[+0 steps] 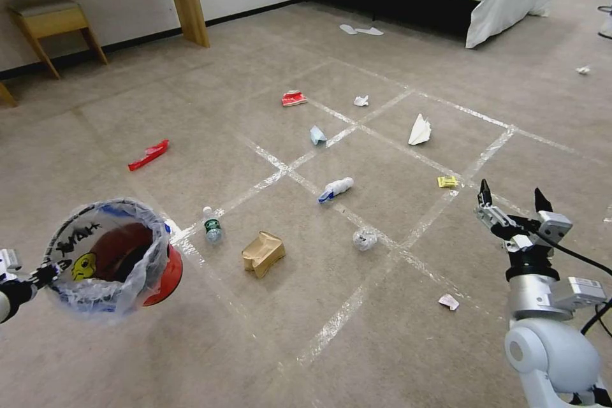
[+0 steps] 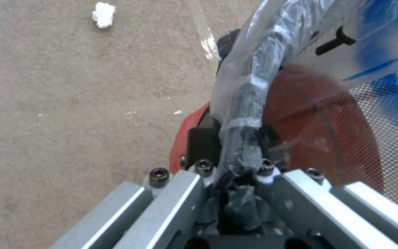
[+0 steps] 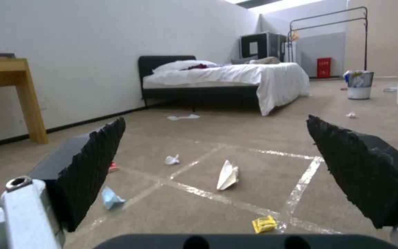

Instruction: Pick up the trash bin and place the garbage on the floor into it.

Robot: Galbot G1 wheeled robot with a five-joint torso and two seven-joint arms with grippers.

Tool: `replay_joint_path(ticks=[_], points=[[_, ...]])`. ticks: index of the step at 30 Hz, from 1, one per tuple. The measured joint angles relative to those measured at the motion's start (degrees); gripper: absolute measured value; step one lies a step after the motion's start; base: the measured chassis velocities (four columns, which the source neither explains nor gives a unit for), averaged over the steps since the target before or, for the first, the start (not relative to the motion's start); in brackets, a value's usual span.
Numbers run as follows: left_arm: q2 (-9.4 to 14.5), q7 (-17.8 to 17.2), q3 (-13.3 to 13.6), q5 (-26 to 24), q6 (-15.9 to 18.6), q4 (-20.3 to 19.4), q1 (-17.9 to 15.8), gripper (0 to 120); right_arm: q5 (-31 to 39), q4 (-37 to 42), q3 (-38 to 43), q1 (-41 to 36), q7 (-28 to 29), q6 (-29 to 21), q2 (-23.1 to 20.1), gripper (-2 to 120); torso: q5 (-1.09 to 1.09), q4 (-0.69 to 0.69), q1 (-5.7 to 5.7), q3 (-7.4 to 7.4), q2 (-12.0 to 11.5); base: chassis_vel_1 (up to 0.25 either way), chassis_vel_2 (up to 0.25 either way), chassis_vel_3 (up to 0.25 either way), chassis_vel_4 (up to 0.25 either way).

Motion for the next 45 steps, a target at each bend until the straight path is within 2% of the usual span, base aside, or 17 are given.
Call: replay_joint_path(ticks=[14,17,19,20,22,25,26,27,28,29,30,32,34,36,41,42,45], points=[[-0.18,0.94,0.16,0.46,0.0,0.56,-0.39,0,0.37,-0.34,0.21,0.25,0.54,-0.56,-0.45,100,0.01,0.0,0.0,0.0,0.0,0.0,0.0,0.0,0.0],[-0.61,1.14,0.17,0.65,0.0,0.38,-0.16,0,0.98,0.22,0.21,0.27,2.5,-2.93,-0.85,100,-0.01,0.0,0.0,0.0,0.0,0.0,0.0,0.0,0.0],[-0.86,1.52,0.26,1.0,0.0,0.33,-0.01,0,3.11,0.89,-0.28,0.09,6.3,-8.12,-1.31,100,0.01,0.0,0.0,0.0,0.0,0.0,0.0,0.0,0.0],[-0.86,1.52,0.26,1.0,0.0,0.33,-0.01,0,3.11,0.89,-0.28,0.09,6.3,-8.12,-1.31,100,0.01,0.0,0.0,0.0,0.0,0.0,0.0,0.0,0.0],[-1.17,1.98,0.31,1.41,0.0,0.45,0.09,0,8.52,0.91,-0.84,0.09,13.07,-17.02,-3.0,100,0.0,0.0,0.0,0.0,0.0,0.0,0.0,0.0,0.0],[-1.24,2.07,0.31,1.48,0.0,0.45,0.15,0,10.52,0.67,-0.84,0.18,15.07,-20.13,-3.64,100,0.0,0.0,0.0,-0.01,0.0,0.0,0.0,0.0,0.0],[-1.39,2.22,0.31,1.66,0.0,0.45,0.21,0,17.35,0.03,-0.9,0.52,19.96,-27.33,-5.23,100,0.0,0.0,0.0,0.0,0.0,0.0,0.0,0.0,0.0],[-1.48,2.27,0.33,1.75,0.0,0.44,0.18,0,21.77,-0.76,-1.08,0.99,22.91,-30.93,-5.96,100,-0.01,0.0,0.0,-0.01,0.0,0.0,0.0,0.0,0.0],[-1.48,2.27,0.33,1.75,0.0,0.44,0.18,0,21.77,-0.76,-1.08,0.99,22.91,-30.93,-5.96,100,-0.01,0.0,0.0,-0.01,0.0,0.0,0.0,0.0,0.0],[-1.69,2.27,0.36,1.82,0.0,0.43,0.07,0,28.18,-3.68,-1.95,2.08,27.16,-34.92,-6.61,100,0.0,0.0,0.0,0.0,0.0,0.0,0.0,0.0,0.0],[-1.79,2.28,0.38,1.87,0.0,0.38,0.06,0,30.34,-6.15,-2.61,2.7,28.62,-35.9,-6.67,100,0.0,0.0,0.0,0.0,0.0,0.0,0.0,0.0,0.0],[-1.84,2.29,0.38,1.89,0.0,0.36,0.06,0,31.09,-7.12,-2.94,2.95,29.17,-36.07,-6.63,100,0.0,0.0,0.0,0.0,0.0,0.0,0.0,0.0,0.0],[-2.13,2.34,0.4,2.12,0.0,0.21,0.16,0,35.39,-13.07,-5.05,4.84,32.22,-36.35,-5.08,100,0.01,0.0,0.0,0.0,0.0,0.0,0.0,0.0,0.0],[-2.31,2.36,0.4,2.23,0.0,0.1,0.26,0,35.89,-16.55,-6.12,6.0,32.49,-35.74,-4.01,100,0.01,0.0,0.0,0.0,0.0,0.0,0.0,0.0,0.0],[-2.65,2.36,0.41,2.47,0.0,-0.09,0.42,0,36.07,-24.46,-8.28,9.19,32.55,-34.25,-1.99,100,0.0,0.0,0.0,0.0,0.0,0.0,0.0,0.0,0.0],[-2.81,2.36,0.42,2.63,0.0,-0.13,0.52,0,35.42,-29.78,-9.4,11.69,31.51,-33.09,-0.77,100,0.02,0.0,0.0,0.0,0.0,0.0,0.0,0.0,0.0],[-2.86,2.36,0.42,2.82,0.0,-0.17,0.8,0,34.33,-35.28,-10.47,14.76,29.97,-32.19,0.34,100,0.0,0.0,0.0,0.0,0.0,0.0,0.0,0.0,0.0]])
